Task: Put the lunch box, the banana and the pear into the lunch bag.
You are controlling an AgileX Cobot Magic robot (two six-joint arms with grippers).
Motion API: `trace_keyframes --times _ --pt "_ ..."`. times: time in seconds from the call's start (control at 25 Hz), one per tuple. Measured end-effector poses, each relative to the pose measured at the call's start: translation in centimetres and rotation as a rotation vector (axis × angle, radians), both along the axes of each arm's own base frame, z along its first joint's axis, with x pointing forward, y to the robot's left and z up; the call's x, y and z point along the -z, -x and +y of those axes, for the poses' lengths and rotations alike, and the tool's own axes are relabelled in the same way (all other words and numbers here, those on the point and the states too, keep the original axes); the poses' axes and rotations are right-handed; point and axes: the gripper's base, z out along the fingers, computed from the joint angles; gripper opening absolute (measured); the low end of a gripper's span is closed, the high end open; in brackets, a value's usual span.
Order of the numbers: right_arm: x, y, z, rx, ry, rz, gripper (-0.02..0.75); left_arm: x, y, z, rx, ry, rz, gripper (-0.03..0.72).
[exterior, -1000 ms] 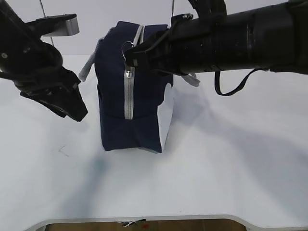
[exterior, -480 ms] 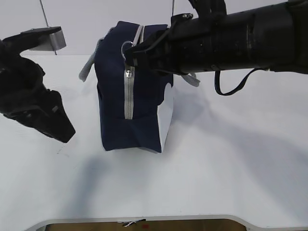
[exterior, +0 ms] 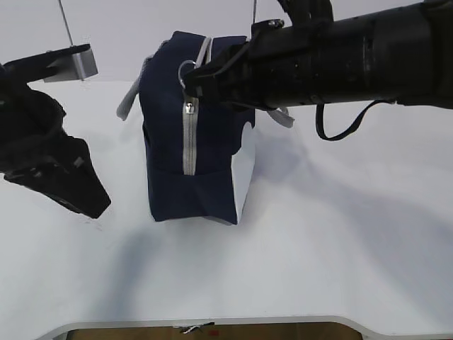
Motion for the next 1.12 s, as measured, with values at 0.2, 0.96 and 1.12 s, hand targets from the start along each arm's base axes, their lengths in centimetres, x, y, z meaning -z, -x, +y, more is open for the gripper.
trace_keyframes --times 0.2,0.96,1.12 --pt "0.0 0.0 0.0 0.0 0.0 0.0 0.017 -1.0 0.4 0.4 -0.057 0.045 -0.13 0.26" --pt "0.0 0.0 0.0 0.004 -0.01 0.006 0.017 2.9 8.5 4.5 -0.242 0.221 -0.792 0.25" --pt "-0.1 0.0 0.0 0.006 -0.013 0.008 0.017 3.4 8.3 2.9 -0.198 0.236 -0.861 0.24"
